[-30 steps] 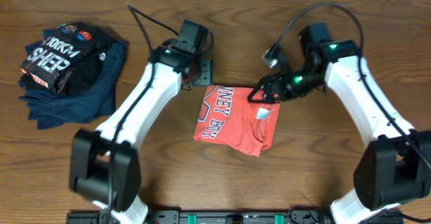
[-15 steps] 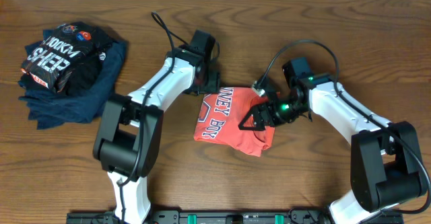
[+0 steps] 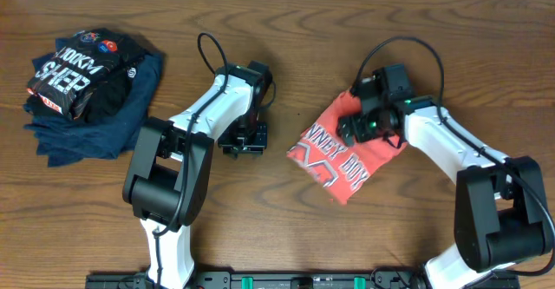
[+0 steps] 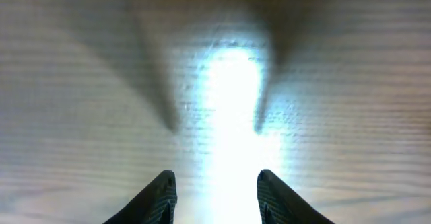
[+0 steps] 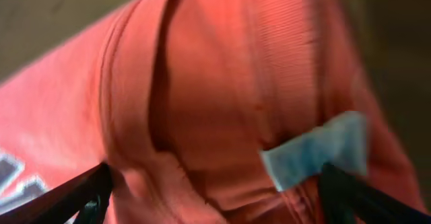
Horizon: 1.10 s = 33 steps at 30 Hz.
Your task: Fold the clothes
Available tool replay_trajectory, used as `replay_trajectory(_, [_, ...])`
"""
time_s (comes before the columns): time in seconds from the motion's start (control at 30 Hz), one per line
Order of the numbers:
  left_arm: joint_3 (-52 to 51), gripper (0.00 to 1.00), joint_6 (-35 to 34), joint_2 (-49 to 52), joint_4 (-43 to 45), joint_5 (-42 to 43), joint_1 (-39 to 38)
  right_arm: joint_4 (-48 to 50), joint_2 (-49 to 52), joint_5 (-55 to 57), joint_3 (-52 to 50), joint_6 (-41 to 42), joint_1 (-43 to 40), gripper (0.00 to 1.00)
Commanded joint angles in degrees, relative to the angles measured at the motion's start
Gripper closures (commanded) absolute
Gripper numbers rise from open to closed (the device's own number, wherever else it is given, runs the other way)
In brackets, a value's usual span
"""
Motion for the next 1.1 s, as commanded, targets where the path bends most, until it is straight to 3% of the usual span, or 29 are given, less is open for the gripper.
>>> replay_trajectory(0.0, [-0.28,0.59,-2.4,-0.5,-0.59,-0.85,-0.46,1.84,0.15,6.05,1.2,0.37,-0.76,0.01])
replay_trajectory(0.23, [-0.26,0.57,-0.26,-7.15,8.04,-0.83,-0.39,-2.14,-6.4,9.79,4.66,-0.92,-0.09,0.01])
replay_trajectory(0.27, [-0.26,0.52,0.42,-8.48,10.73,-0.85,-0.39,-2.62,-8.24,11.15,4.66,0.11,-0.11,0.01])
replay_trajectory(0.37, [-0.26,0.26,3.5,-11.04,19.21,0.63,-0.39,-6.1,-14.69,13.49,4.66,2.36,-0.11,0.01])
replay_trajectory(0.47, [-0.26,0.11,8.59,-11.41,26.99,7.67,-0.39,-11.82,-19.67,13.33,4.66,4.52,-0.15,0.01])
replay_trajectory(0.57, [-0.28,0.09,12.5,-10.19,32.15,13.4,-0.42,-18.23,-21.49,12.7,4.63,8.0,-0.15,0.03])
replay_trajectory(0.73, [-0.28,0.09,12.57,-6.51,35.36,19.47,-0.61,-23.1,-21.22,7.74,2.25,9.55,-0.15,0.21])
replay_trajectory(0.9, [-0.28,0.09,12.96,-2.56,35.71,21.33,-2.34,-21.31,-21.18,7.76,-3.1,15.3,-0.48,0.21])
replay_trajectory(1.07, [-0.28,0.09,13.16,-0.28,35.69,21.7,-4.31,-16.79,-21.16,7.34,-8.07,15.61,-0.46,0.17])
